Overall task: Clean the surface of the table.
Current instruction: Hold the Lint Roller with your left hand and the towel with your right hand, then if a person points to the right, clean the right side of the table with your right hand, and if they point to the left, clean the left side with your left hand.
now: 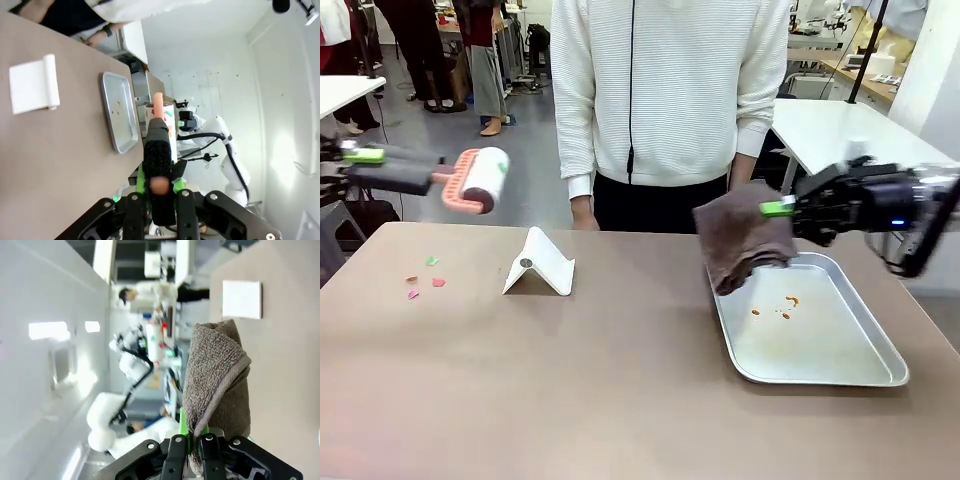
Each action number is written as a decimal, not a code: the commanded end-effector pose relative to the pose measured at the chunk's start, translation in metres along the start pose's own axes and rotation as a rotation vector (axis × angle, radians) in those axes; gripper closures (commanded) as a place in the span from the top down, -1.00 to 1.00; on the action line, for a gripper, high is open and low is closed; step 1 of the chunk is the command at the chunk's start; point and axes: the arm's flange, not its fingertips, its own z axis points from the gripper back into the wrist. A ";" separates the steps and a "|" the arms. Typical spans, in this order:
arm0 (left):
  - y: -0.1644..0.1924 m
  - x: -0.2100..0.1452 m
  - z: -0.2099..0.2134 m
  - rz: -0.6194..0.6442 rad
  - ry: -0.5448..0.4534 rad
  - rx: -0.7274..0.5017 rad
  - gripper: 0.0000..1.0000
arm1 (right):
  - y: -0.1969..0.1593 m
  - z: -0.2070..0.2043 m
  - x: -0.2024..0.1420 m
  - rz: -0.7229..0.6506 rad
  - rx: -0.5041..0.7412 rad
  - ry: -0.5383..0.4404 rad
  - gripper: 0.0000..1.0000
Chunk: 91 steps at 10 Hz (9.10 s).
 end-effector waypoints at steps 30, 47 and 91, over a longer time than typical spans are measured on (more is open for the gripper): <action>0.103 0.019 0.118 0.212 0.040 -0.117 -1.00 | -0.009 0.138 -0.013 -0.110 0.139 -0.299 -1.00; 0.103 0.019 0.118 0.212 0.040 -0.117 -1.00 | -0.111 0.047 0.087 0.000 -1.114 -0.114 -0.86; 0.103 0.019 0.118 0.212 0.040 -0.117 -1.00 | -0.078 0.128 0.037 -0.138 0.144 -0.020 -0.86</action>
